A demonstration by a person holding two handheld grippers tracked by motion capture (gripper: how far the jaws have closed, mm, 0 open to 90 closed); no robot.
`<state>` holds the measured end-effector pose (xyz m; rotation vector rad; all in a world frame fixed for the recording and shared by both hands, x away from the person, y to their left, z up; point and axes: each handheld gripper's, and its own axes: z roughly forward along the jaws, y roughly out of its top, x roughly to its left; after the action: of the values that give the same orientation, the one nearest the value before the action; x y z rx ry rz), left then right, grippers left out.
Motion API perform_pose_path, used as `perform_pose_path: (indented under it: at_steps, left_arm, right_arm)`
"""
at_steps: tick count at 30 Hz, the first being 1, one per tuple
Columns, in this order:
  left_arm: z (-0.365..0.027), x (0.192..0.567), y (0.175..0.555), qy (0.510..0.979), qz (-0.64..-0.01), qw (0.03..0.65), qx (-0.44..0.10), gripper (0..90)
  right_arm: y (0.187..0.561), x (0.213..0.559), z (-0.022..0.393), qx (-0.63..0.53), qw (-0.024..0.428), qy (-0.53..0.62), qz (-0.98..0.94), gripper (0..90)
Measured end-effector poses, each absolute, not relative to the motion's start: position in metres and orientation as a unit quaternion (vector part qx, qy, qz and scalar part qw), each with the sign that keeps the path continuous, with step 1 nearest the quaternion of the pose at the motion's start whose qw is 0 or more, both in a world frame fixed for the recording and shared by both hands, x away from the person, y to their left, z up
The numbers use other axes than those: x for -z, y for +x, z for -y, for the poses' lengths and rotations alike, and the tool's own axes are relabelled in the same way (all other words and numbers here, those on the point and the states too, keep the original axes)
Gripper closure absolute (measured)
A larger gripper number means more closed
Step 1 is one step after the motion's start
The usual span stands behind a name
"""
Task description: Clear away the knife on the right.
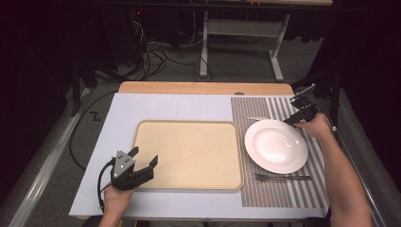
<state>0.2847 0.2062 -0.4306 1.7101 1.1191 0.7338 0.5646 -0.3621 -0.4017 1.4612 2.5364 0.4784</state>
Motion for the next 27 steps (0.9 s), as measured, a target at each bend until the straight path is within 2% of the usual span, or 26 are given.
perform_pose_path:
  at_steps: [9, 16, 27]
  left_arm:
    - [-0.207, 0.430, 0.284, 0.695, -0.458, 0.465, -0.302, 25.1]
    - [-0.207, 0.430, 0.284, 0.697, -0.456, 0.464, -0.301, 25.1]
    - [-0.205, 0.430, 0.284, 0.698, -0.456, 0.466, -0.296, 25.1]
  right_arm:
    - [0.563, 0.402, 0.362, -0.170, 0.095, 0.499, -0.844, 59.8]
    - [0.561, 0.399, 0.360, -0.153, 0.103, 0.506, -0.843, 65.8]
    - [0.564, 0.401, 0.352, -0.152, 0.098, 0.507, -0.843, 61.7]
